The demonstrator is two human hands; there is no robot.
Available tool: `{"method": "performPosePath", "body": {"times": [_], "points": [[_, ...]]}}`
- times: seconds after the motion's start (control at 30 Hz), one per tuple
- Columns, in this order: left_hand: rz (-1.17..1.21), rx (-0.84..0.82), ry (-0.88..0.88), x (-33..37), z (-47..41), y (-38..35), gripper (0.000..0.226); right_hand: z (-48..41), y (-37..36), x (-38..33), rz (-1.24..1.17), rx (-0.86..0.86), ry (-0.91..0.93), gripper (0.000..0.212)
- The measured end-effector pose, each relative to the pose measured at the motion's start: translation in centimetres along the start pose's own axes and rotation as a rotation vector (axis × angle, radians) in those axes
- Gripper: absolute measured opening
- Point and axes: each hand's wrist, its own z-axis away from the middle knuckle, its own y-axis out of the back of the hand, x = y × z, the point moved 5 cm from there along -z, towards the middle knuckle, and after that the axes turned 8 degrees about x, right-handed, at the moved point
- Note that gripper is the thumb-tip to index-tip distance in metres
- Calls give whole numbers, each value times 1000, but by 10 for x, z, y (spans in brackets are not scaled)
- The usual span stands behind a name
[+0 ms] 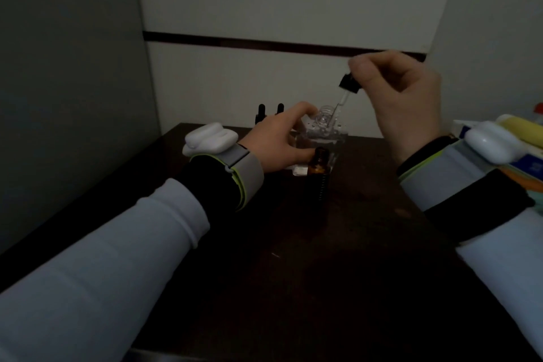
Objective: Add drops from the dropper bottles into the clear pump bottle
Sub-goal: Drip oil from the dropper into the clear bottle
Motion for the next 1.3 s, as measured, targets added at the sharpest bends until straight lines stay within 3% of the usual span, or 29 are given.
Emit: {"method": "performPosePath", "body": {"times": [0.3,1.3], "points": [[-6,7,5,1,0,0,51,7,-7,13,53,-133,-56,9],[-23,-11,19,3,0,0,55,14,-13,12,53,-249,-46,10]]}}
